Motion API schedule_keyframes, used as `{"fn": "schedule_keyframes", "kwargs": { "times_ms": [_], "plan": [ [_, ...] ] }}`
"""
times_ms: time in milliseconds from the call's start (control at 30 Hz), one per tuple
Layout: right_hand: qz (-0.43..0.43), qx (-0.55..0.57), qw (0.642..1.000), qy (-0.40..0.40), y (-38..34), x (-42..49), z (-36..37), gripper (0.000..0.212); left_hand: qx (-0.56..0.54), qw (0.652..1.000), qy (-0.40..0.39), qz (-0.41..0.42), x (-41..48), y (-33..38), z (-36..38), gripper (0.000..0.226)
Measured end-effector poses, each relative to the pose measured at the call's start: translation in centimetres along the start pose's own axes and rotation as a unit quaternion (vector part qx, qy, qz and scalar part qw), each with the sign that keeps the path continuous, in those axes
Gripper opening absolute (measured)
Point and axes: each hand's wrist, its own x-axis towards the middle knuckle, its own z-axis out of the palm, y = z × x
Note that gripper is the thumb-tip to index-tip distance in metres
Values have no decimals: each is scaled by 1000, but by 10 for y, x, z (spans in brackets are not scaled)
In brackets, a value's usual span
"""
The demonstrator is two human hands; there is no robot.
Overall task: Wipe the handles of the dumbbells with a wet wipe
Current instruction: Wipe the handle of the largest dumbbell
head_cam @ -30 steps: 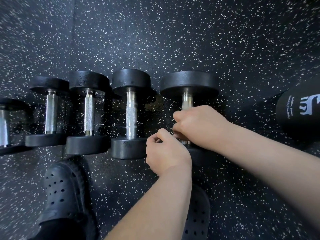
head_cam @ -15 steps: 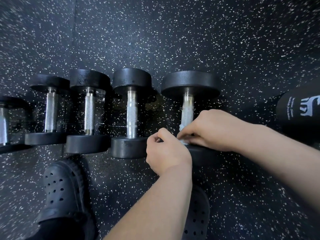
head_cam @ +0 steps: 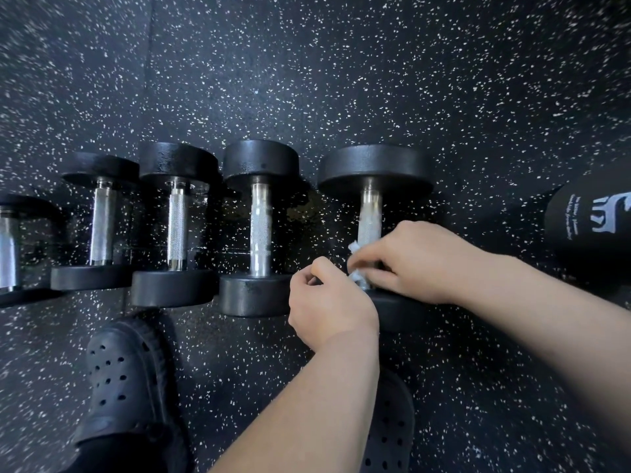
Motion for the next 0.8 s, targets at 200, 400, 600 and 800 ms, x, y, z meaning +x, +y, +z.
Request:
{"fn": "schedule_keyframes", "kwargs": {
  "times_ms": [200, 400, 600, 800],
  "plan": [
    [96, -21, 980, 170, 12, 13, -4, 35, 10, 1000, 6, 5, -1, 0, 0, 36],
    [22, 89, 990, 107, 23, -5, 15, 39, 0, 1000, 4, 4, 0, 2, -1, 34],
    [-35, 241, 960, 137, 40, -13, 39, 22, 2, 1000, 4, 4, -1, 1, -1, 33],
    [119, 303, 905, 272, 31, -7, 36, 18, 2, 1000, 6, 5, -1, 0, -1, 35]
  ]
}}
